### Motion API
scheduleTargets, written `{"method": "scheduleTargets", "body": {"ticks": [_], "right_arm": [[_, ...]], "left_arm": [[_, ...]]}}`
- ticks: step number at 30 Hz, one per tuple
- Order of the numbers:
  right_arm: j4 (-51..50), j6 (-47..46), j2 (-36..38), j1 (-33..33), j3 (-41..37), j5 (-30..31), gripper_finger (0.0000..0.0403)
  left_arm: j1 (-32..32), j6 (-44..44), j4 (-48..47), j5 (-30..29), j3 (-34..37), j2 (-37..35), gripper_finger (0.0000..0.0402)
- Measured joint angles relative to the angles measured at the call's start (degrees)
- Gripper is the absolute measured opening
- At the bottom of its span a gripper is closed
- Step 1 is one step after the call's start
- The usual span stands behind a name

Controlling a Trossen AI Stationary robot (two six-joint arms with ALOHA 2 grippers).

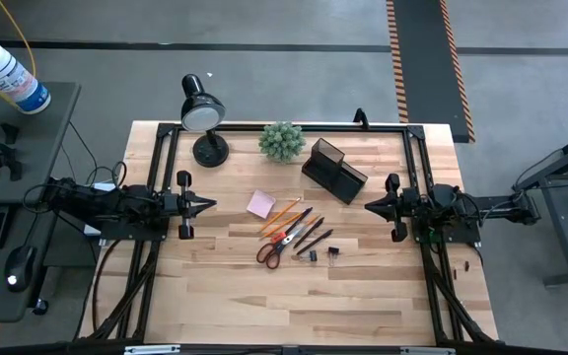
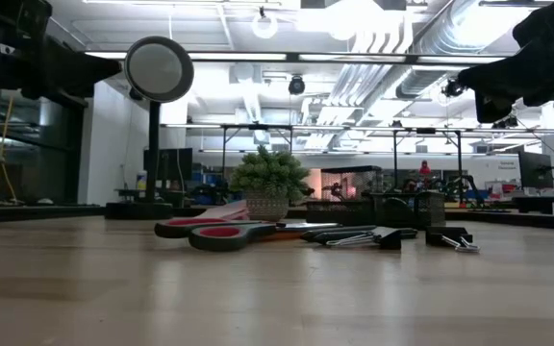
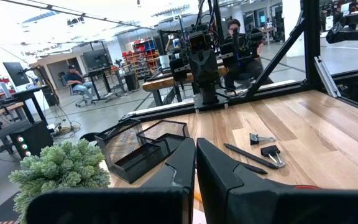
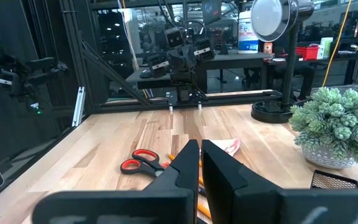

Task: Pick and place office supplies into organizer
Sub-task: Put the pink sticky note into the black desk organizer

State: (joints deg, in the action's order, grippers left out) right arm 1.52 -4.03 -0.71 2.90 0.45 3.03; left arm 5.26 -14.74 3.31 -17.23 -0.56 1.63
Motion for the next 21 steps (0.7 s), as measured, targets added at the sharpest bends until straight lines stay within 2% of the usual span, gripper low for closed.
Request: {"method": "scheduleTargets", "body": {"ticks": [4,8,12,21], "right_arm": [[0.0,0.0,0.0,0.0,0.0,0.0,0.0012],[0.0,1.6,0.0,0.0,0.0,0.0,0.0012],[0.0,5.9,0.0,0.0,0.0,0.0,0.0012],[0.0,9.0,0.0,0.0,0.0,0.0,0.0012]], "left_arm": [[0.0,-0.8,0.0,-0.1,0.0,0.0,0.0005],[0.0,-17.3,0.3,-4.2,0.0,0.0,0.0005],[0.0,-28.7,0.3,-4.2,0.0,0.0,0.0005],[0.0,-30.0,1.3,-3.1,0.0,0.0,0.0001]]}}
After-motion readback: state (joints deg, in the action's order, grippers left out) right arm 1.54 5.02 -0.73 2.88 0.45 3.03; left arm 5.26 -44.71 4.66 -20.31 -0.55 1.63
